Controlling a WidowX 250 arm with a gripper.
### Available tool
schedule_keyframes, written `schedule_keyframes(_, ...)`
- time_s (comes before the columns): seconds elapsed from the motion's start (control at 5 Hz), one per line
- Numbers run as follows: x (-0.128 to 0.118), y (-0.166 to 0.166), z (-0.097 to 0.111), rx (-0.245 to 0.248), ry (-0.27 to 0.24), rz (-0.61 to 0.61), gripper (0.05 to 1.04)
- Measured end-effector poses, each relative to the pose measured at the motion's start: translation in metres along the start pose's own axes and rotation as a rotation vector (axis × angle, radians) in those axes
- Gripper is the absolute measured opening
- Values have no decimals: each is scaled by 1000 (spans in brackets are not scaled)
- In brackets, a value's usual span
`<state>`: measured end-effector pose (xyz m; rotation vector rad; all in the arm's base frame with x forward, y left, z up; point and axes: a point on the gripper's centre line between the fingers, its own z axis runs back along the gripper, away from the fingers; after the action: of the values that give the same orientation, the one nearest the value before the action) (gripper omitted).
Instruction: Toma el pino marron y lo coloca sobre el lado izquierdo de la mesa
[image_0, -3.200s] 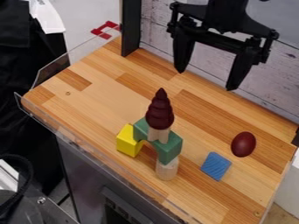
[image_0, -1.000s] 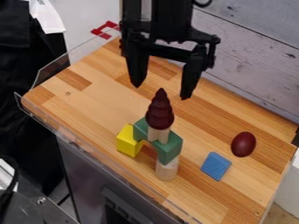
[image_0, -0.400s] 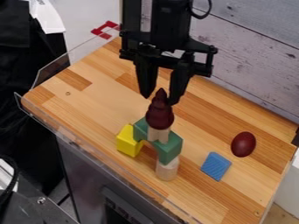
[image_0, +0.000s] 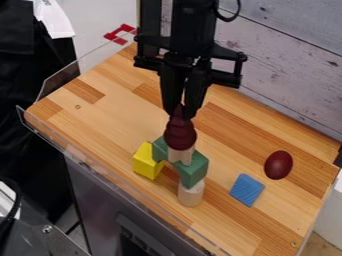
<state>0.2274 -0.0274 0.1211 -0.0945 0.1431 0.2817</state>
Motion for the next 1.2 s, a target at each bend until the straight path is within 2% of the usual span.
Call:
schedule_keyframes(0.2, 10, -14, 26, 18, -56, -42, 172)
schedule_keyframes(0.4, 22, -17, 67, 6, -134, -29, 171)
schedule_keyframes(0.6, 35, 12, 86, -10, -168, 70, 171)
schedule_keyframes(0.8, 53, 40, 72, -3, -128, 132, 171)
schedule_keyframes(1.0, 81, 75, 42, 1, -97, 181, 171)
schedule_keyframes(1.2, 91, 94, 26, 2, -105, 225, 171)
